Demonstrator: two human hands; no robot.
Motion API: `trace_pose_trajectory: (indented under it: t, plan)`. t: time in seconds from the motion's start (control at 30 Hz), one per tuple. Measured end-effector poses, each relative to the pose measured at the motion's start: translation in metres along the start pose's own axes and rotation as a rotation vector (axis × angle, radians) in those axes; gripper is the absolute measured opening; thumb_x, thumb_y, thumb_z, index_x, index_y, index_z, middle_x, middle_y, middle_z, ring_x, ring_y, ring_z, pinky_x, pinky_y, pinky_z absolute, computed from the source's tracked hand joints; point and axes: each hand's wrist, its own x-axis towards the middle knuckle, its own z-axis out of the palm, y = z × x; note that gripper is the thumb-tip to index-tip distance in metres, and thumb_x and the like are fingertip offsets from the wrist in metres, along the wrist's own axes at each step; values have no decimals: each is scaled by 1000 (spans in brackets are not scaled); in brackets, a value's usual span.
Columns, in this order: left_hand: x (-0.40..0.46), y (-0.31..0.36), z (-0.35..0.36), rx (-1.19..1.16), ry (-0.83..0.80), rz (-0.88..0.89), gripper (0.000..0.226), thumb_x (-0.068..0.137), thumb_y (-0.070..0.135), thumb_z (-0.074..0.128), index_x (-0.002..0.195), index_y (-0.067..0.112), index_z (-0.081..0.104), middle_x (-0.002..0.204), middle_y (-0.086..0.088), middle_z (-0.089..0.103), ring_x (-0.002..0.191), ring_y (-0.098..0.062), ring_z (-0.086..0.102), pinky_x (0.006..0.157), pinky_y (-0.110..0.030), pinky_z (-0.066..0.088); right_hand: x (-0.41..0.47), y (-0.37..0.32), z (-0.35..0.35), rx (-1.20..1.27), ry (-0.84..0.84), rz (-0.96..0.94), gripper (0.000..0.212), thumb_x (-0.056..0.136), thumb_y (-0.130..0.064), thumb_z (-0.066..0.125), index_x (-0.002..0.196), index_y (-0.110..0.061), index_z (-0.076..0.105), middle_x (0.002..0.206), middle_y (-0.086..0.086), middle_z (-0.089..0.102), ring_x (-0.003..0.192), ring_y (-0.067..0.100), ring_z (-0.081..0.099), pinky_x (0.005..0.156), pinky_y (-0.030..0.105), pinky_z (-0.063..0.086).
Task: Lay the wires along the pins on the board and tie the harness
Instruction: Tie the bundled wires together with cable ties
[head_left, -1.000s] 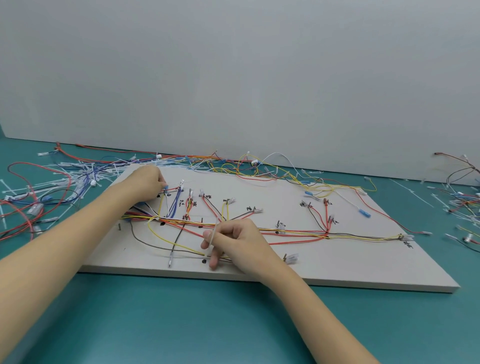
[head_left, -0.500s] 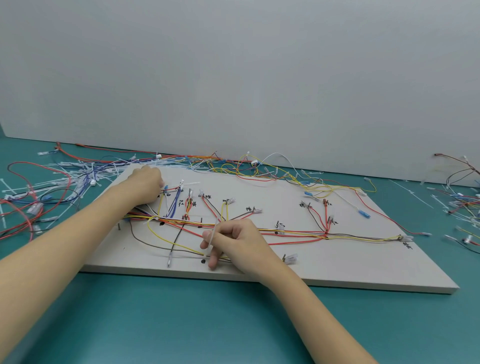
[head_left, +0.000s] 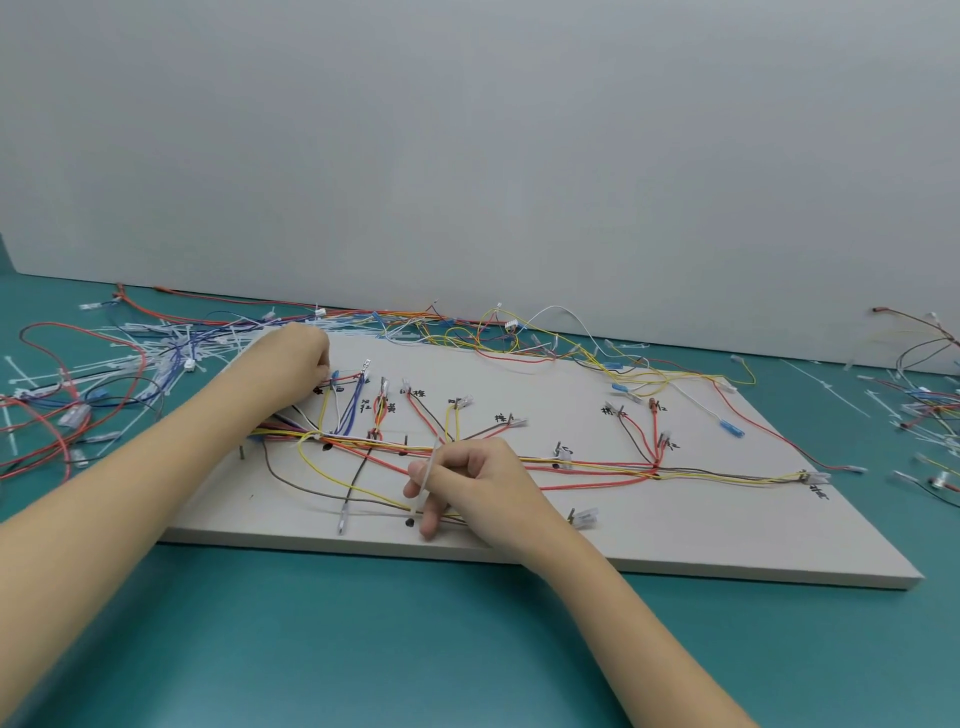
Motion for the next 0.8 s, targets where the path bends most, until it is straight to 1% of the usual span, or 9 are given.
trace_pose_trajectory:
  t: [0.13,0.2,0.27,0.4,0.47,0.53,0.6,0.67,0.8]
  plan:
    - [6,-4,-2,-34,-60,-29,18,90,10,50,79,-1,59,87,-18,63,79,-32,59,69,-38,48,0,-1,-1,11,10,4,30,94,-19,57,65,-17,65,73,25,66,54,13,62,73,17,46]
    - [9,-7,-6,-123,0,-73,17,91,12,48,77,3,50,85,-19,58,76,-32,51,66,-40,42,0,-2,-2,70,13,16,27,94,-14,56,69,-12,67,65,17,65,54,15,62,70,18,49]
    - [7,-6,-13,-247,125,-104,16,92,15,48,84,2,50,86,-19,58,78,-33,50,64,-39,38,1,-4,-3,112,38,27,22,93,-10,54,76,-6,68,60,8,66,58,12,62,65,15,48]
    - [-13,23,-34,-469,202,-30,17,96,17,44,93,3,52,88,-14,56,82,-30,48,66,-36,34,6,-6,-6,205,258,3,19,92,-9,55,80,-7,69,64,4,67,63,15,57,55,21,44]
    - [-32,45,-44,-547,176,33,16,96,18,43,91,5,52,85,-11,57,77,-27,48,60,-36,35,7,-7,-11,269,398,-41,16,92,-7,57,83,-6,71,63,3,66,61,14,56,53,20,45]
    - [-54,67,-51,-628,114,106,14,96,22,44,87,13,51,80,-4,58,71,-21,48,63,-35,38,7,-10,-17,323,478,-83,14,92,-8,59,87,-5,72,65,2,67,59,12,57,52,20,46]
    - [-76,88,-53,-662,65,178,14,95,25,44,82,22,49,74,6,55,67,-14,49,68,-36,35,6,-13,-21,353,484,-103,13,92,-15,62,91,-8,74,71,2,69,60,11,57,53,20,48]
    - [-90,103,-51,-664,41,233,14,95,25,44,82,23,50,71,10,53,67,-6,47,71,-34,30,4,-15,-21,344,446,-111,14,90,-21,66,94,-12,76,79,4,72,63,10,58,55,21,49]
    - [-102,113,-44,-785,-30,266,18,96,30,46,88,16,54,66,10,51,61,-8,42,60,-29,33,3,-15,-17,375,436,-120,10,87,-15,69,92,-12,77,78,3,73,63,11,59,54,22,49]
